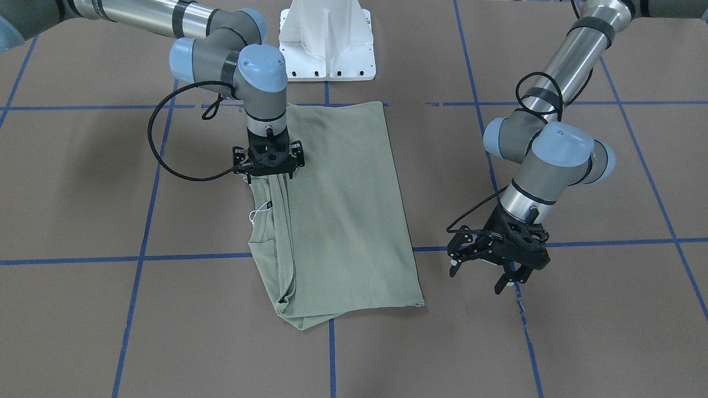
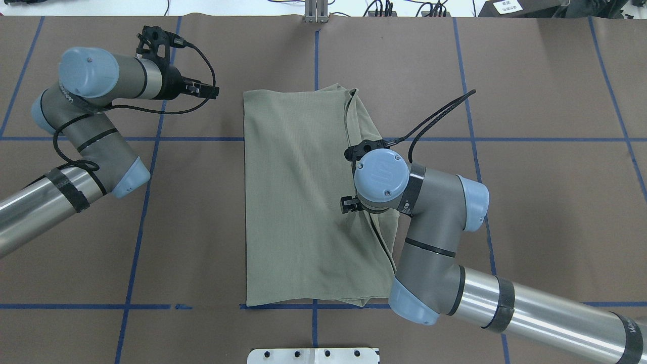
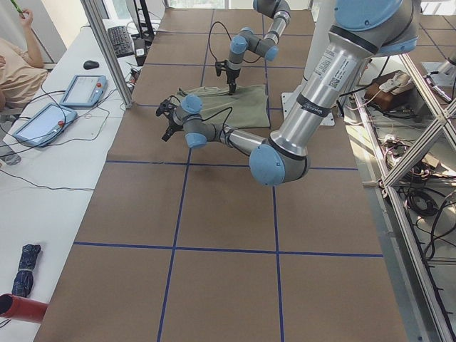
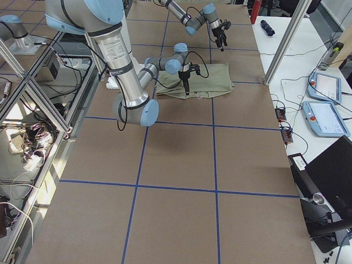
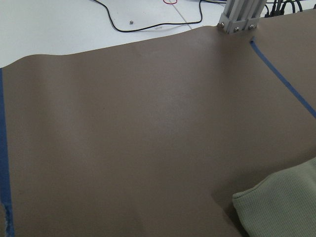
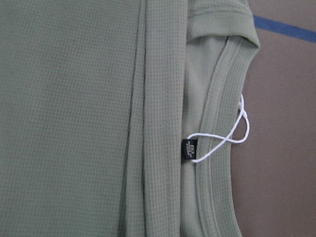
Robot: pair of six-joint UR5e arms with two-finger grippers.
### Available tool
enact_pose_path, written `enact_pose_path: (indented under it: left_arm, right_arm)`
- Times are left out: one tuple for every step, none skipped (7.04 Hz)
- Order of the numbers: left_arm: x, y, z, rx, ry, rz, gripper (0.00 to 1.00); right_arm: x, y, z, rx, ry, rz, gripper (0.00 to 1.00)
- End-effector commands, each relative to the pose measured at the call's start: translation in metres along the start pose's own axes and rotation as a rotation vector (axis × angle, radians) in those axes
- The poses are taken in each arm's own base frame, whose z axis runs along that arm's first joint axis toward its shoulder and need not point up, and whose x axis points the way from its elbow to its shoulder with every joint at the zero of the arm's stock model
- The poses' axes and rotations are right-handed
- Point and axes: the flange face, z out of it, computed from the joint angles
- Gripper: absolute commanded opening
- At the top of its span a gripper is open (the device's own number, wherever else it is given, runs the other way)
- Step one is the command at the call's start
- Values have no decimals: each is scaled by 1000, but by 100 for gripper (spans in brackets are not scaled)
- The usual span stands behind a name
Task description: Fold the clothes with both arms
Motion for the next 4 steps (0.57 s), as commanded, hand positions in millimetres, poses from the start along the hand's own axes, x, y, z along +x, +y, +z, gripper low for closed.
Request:
enact_pose_path:
  left_arm:
    - [0,2,1,-3,0,0,100]
    - [1,3,1,-3,2,-1,100]
    - [1,3,1,-3,2,-1,100]
    - [1,3,1,-3,2,-1,100]
  right_arm:
    - [10,6,14,-23,33,-3,100]
    - [16,1,10,-36,65,-10,100]
    - [27,-6,10,-35,77,-21,100]
    - [39,-18,9,-29,86,-22,100]
